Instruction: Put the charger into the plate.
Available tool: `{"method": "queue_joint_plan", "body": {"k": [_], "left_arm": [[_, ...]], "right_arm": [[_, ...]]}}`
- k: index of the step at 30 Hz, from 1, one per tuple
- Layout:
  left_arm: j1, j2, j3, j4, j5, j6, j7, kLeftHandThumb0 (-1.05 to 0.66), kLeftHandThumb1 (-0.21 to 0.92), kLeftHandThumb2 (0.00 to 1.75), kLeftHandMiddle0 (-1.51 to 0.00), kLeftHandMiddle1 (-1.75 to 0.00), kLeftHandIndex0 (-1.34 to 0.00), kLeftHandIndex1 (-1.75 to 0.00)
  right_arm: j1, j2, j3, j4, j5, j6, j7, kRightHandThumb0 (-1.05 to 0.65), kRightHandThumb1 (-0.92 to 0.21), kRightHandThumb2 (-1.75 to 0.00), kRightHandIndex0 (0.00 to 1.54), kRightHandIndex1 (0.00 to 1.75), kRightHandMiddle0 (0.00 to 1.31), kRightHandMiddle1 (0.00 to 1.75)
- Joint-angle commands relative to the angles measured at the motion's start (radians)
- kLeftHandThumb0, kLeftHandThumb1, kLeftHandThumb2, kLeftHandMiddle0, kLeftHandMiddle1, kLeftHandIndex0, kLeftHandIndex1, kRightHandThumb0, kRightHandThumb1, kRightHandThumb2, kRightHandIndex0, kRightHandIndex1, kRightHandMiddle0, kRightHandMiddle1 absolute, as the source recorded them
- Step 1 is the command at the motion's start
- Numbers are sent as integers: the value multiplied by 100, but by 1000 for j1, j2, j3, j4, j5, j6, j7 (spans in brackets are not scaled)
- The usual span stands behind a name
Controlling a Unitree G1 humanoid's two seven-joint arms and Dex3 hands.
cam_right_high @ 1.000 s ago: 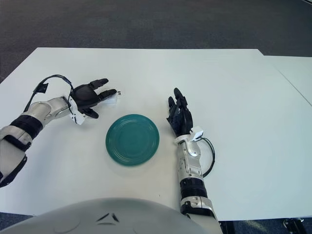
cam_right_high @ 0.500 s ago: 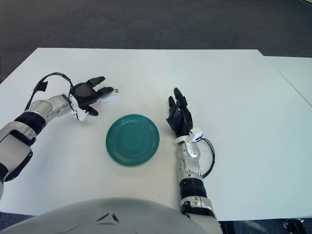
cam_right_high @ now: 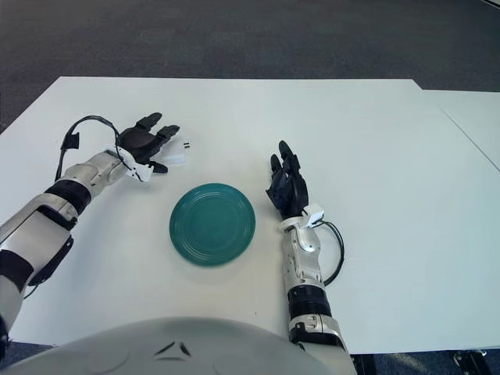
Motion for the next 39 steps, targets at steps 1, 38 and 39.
{"method": "queue_joint_plan", "body": {"k": [1,38,39], "left_arm": [[-15,-12,26,-1,-38,42,11,-105,92,34,0,0,0,-34],[-27,-115,84,-115,-212,338,-308,-105,92,74,-8,-58,-7,-50],[-27,-114,81,-118,-209,342,-316,-105,92,75,-5,-61,-7,-49]], "right_arm": [[108,6,4,109,-19,90,-27,-97,-92,-97,2,0,0,17],[68,14,-2,189,-33,75,-43,-101,-92,-99,0,0,1,8],[68,13,-3,190,-31,71,-40,-100,-92,-100,0,0,1,8]]}}
